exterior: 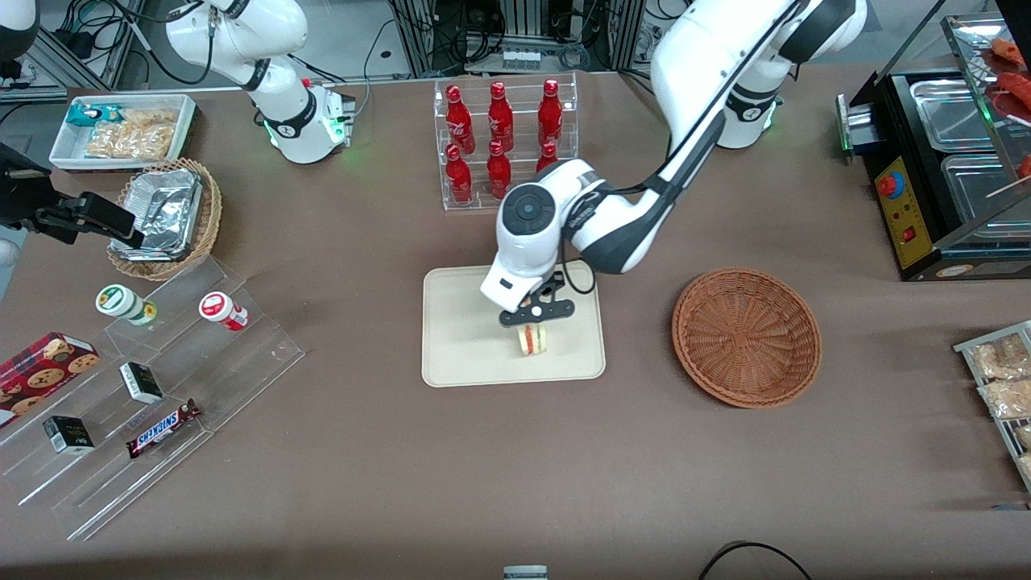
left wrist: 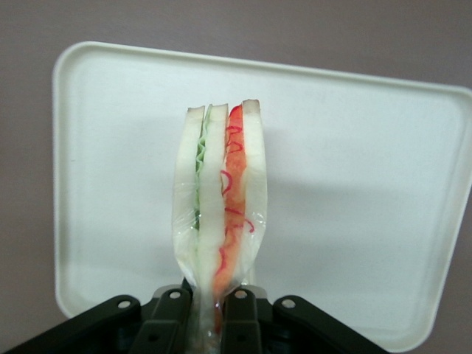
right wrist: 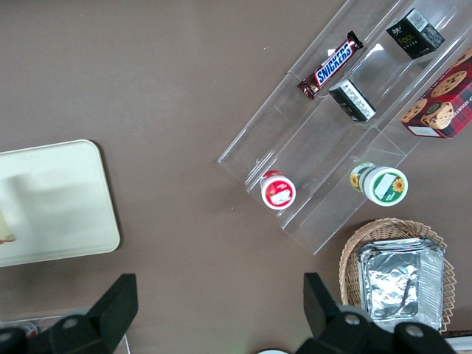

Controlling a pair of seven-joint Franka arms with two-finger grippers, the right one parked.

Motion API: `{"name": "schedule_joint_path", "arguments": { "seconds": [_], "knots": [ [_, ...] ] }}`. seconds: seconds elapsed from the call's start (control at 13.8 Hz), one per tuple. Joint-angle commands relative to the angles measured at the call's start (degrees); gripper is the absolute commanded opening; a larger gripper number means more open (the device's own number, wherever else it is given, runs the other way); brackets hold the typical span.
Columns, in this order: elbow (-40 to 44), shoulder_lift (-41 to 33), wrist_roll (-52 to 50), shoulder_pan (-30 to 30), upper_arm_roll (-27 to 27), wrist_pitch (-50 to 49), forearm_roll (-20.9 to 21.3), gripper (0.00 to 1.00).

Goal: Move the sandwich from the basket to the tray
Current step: 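Lower the sandwich onto the tray and open the left gripper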

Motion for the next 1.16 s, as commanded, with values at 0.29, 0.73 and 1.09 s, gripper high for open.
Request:
{"name": "schedule_joint_path", "arguments": {
  "seconds": [0.29, 0.73, 1.09],
  "knots": [
    [1.7, 4.9, 0.1, -3.2, 0.2, 5.7, 4.9, 0.11],
    [1.5, 4.2, -1.3, -3.0, 0.3, 5.1, 5.6, 1.00],
    [-0.3, -8.5, -5.8, 1.4, 0.5, -6.0, 4.6, 1.00]
  ]
}}
